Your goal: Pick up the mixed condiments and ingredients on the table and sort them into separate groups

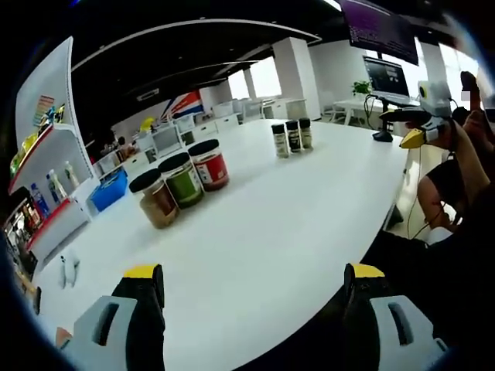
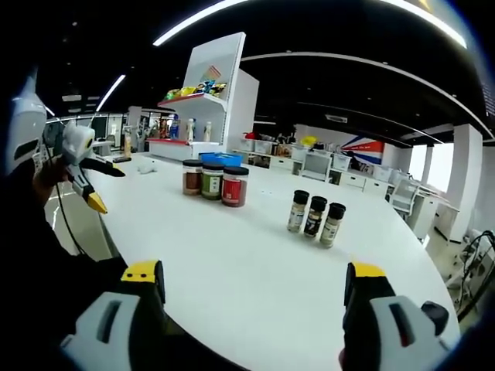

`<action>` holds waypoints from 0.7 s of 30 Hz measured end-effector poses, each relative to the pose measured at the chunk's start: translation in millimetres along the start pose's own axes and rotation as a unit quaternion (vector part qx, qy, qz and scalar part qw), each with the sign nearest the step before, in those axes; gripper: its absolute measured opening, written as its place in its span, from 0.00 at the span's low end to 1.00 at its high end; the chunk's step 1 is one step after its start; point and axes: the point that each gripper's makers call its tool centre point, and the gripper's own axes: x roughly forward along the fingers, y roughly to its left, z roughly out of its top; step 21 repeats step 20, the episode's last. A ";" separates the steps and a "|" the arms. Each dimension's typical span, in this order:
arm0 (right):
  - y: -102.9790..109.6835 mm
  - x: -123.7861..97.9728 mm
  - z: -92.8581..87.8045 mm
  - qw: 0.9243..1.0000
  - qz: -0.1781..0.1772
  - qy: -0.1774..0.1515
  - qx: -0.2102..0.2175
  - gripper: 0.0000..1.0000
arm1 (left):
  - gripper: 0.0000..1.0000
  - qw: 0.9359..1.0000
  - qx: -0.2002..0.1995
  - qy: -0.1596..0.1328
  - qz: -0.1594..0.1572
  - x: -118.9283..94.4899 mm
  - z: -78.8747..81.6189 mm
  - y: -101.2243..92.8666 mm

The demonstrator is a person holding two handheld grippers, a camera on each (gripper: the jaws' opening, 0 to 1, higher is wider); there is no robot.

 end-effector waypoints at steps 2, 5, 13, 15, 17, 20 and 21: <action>-0.1 -0.2 -0.6 1.000 0.000 0.001 0.000 0.93 | 0.95 1.000 0.001 -0.001 0.001 -0.3 0.5 0.6; -1.1 -1.1 -0.7 1.000 -0.002 0.002 -0.001 0.93 | 0.95 1.000 0.003 -0.003 0.004 -0.5 1.3 1.4; -4.4 -6.5 1.7 1.000 -0.007 -0.001 -0.001 0.93 | 0.95 1.000 0.002 -0.006 0.005 0.0 2.8 1.6; -4.6 -7.1 1.7 1.000 -0.008 -0.002 -0.001 0.93 | 0.95 1.000 0.002 -0.001 0.007 0.6 -0.1 2.3; -4.1 -7.2 0.9 1.000 -0.007 0.000 -0.001 0.93 | 0.95 1.000 0.001 0.000 0.006 0.4 -1.1 1.6; -3.4 -7.0 0.1 1.000 -0.006 0.000 0.000 0.93 | 0.95 1.000 0.000 0.000 0.005 0.0 -1.8 0.5; -3.4 -7.0 0.1 1.000 -0.006 0.000 0.000 0.93 | 0.95 1.000 0.000 0.000 0.005 0.0 -1.8 0.5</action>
